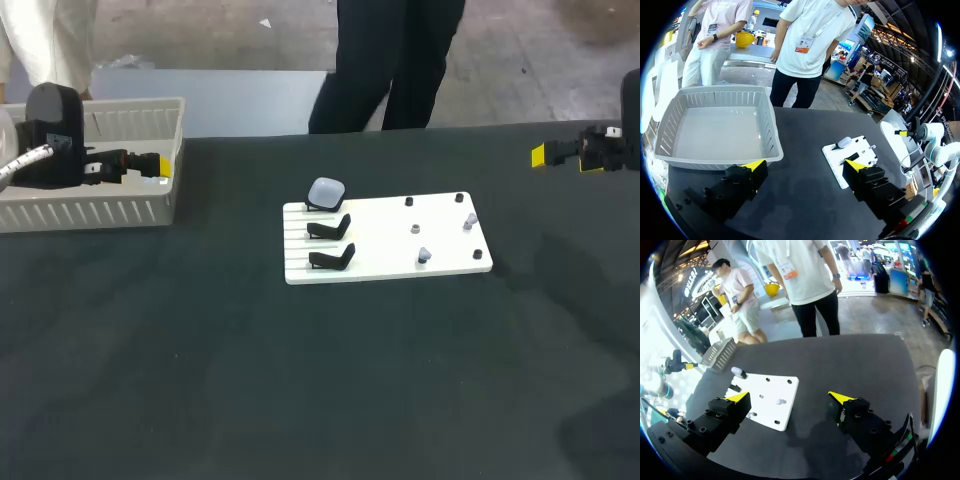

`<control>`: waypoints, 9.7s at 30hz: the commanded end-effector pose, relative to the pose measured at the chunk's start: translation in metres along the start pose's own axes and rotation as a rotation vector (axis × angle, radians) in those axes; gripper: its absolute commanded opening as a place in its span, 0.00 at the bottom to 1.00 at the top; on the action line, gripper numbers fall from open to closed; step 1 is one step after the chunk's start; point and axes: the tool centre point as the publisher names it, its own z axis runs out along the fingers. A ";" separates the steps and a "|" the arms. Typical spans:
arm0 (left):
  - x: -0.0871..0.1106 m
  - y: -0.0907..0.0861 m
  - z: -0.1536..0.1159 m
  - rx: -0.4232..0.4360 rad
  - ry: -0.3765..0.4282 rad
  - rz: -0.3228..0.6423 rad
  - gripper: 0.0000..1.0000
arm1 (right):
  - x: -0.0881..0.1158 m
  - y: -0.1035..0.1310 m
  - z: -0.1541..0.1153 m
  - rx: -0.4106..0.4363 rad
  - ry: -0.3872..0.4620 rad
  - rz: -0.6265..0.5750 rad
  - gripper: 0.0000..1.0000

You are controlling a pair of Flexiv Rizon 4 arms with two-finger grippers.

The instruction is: Pick up each earbud case from the left stands, insert the matching earbuds, close the lid, and place the case in the box.

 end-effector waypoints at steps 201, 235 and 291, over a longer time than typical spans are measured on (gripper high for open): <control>0.024 -0.124 0.245 0.804 -0.031 0.854 0.13 | 0.000 -0.001 0.000 -0.001 -0.001 -0.001 1.00; -0.017 -0.183 0.203 0.626 -0.143 0.877 0.00 | -0.006 0.037 0.037 -0.034 0.057 -0.084 1.00; -0.021 -0.233 0.209 0.818 -0.395 0.790 0.00 | -0.033 0.111 0.104 -0.036 0.190 -0.244 1.00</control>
